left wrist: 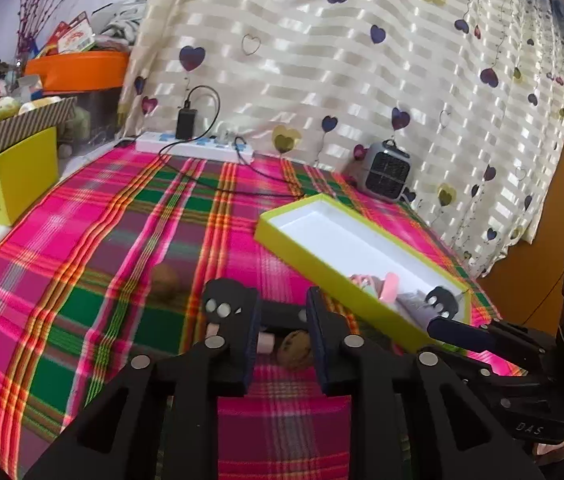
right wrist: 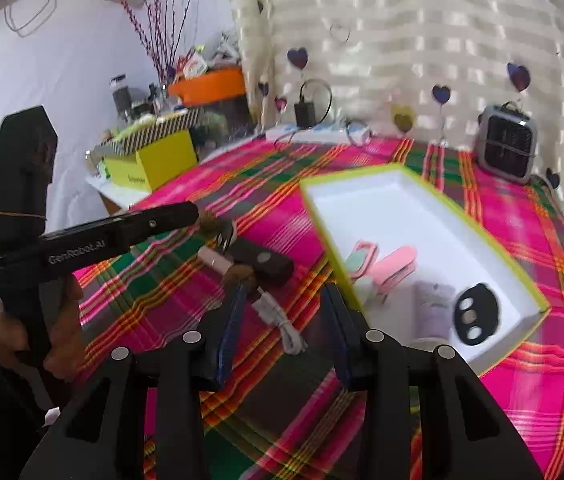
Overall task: Organize objects
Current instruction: 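Withdraw both tools from the tray toward the remaining items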
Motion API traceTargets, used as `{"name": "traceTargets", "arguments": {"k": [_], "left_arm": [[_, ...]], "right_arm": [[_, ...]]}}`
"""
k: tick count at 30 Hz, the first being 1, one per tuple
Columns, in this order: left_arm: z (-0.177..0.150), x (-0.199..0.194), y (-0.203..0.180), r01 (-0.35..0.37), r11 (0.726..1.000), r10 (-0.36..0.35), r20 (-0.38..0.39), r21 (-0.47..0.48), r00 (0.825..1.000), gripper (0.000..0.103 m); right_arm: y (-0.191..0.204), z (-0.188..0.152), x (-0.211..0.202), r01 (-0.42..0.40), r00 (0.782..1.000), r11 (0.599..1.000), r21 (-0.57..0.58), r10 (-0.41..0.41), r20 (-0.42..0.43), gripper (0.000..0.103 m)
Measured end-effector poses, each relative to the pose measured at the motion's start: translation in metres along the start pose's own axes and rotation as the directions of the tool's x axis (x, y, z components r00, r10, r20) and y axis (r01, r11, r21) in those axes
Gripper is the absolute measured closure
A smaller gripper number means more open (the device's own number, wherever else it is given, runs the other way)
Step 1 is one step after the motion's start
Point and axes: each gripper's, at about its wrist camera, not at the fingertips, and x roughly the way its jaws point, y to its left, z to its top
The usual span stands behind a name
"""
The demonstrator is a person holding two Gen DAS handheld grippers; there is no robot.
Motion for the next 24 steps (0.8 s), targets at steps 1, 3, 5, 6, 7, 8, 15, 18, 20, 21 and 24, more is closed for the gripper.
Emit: {"name": "traceTargets", "arguments": {"k": [1,3,5,6,7,8,15,18,20,21,24], "left_arm": [[-0.002,0.001,0.002,0.004,1.0,-0.004,-0.016,-0.001,1.0,0.08],[-0.004,0.004,0.003,0.018,1.0,-0.018,-0.039,-0.001,0.999,0.078],[-0.007,0.011,0.003,0.016,1.0,-0.015,-0.07,0.004,0.997,0.077],[-0.008,0.014,0.003,0.017,1.0,-0.017,-0.088,0.003,0.996,0.077],[-0.009,0.016,0.003,0.02,1.0,-0.019,-0.098,0.004,0.995,0.077],[-0.01,0.019,0.002,0.025,1.0,-0.024,-0.109,0.007,0.994,0.077],[-0.016,0.033,-0.002,0.047,0.999,-0.043,-0.168,0.019,0.985,0.073],[-0.018,0.042,-0.005,0.055,0.998,-0.048,-0.204,0.03,0.978,0.073],[-0.018,0.044,-0.007,0.061,0.997,-0.052,-0.212,0.039,0.976,0.073],[-0.018,0.045,-0.008,0.066,0.997,-0.055,-0.211,0.045,0.976,0.073],[-0.017,0.048,-0.008,0.073,0.996,-0.061,-0.215,0.047,0.975,0.071]], "right_arm": [[0.0,-0.001,0.004,-0.002,1.0,1.0,0.001,0.002,-0.014,0.063],[0.0,-0.003,0.01,0.003,0.999,1.0,0.002,-0.003,-0.036,0.063],[0.0,-0.005,0.013,0.002,0.999,1.0,0.005,-0.001,-0.046,0.063],[0.0,-0.006,0.014,0.0,0.999,1.0,0.006,0.0,-0.053,0.063],[-0.001,-0.006,0.016,0.001,0.998,1.0,0.006,0.0,-0.066,0.063],[-0.001,-0.006,0.018,0.004,0.997,1.0,0.004,-0.003,-0.072,0.063],[0.003,-0.009,0.03,0.0,0.993,1.0,-0.016,-0.002,-0.119,0.063],[0.003,-0.009,0.034,-0.001,0.991,1.0,-0.021,-0.002,-0.131,0.063],[0.003,-0.01,0.037,0.001,0.99,1.0,-0.02,-0.004,-0.143,0.063],[0.002,-0.01,0.038,0.003,0.989,1.0,-0.02,-0.006,-0.149,0.063],[0.002,-0.01,0.04,0.003,0.988,1.0,-0.02,-0.007,-0.157,0.063]]}}
